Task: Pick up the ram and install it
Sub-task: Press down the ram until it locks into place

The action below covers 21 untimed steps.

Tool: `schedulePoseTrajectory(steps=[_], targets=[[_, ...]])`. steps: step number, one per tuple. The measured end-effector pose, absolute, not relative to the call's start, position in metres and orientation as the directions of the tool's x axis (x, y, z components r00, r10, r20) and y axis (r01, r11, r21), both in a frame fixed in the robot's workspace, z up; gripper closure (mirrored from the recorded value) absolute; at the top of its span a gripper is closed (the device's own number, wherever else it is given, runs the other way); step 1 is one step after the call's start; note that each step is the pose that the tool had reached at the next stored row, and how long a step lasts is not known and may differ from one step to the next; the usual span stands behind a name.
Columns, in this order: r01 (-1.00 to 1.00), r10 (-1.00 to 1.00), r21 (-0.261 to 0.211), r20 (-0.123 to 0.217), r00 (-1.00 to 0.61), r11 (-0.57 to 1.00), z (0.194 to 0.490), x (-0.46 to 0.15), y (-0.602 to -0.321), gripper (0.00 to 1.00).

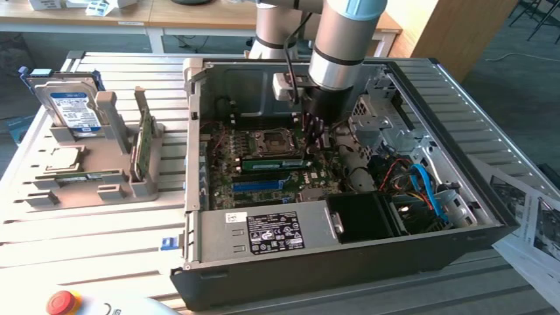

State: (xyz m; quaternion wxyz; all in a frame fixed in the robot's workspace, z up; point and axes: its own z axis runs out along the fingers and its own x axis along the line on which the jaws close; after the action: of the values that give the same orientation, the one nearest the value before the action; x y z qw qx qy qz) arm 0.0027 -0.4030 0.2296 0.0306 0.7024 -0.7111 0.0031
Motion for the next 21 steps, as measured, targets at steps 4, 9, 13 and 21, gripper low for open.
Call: schedulePoseTrajectory(steps=[4,9,13,21], targets=[[-0.999,-0.999,0.039,0.048,-0.011,0.013,0.234,0.003,-0.403,0.89],[-0.999,-0.999,0.04,0.048,-0.011,0.013,0.24,0.003,-0.403,0.89],[-0.999,-0.999,0.04,0.048,-0.011,0.013,0.241,0.003,-0.403,0.89],[-0.999,-0.999,0.04,0.048,-0.011,0.013,0.241,0.0,-0.403,0.89]])
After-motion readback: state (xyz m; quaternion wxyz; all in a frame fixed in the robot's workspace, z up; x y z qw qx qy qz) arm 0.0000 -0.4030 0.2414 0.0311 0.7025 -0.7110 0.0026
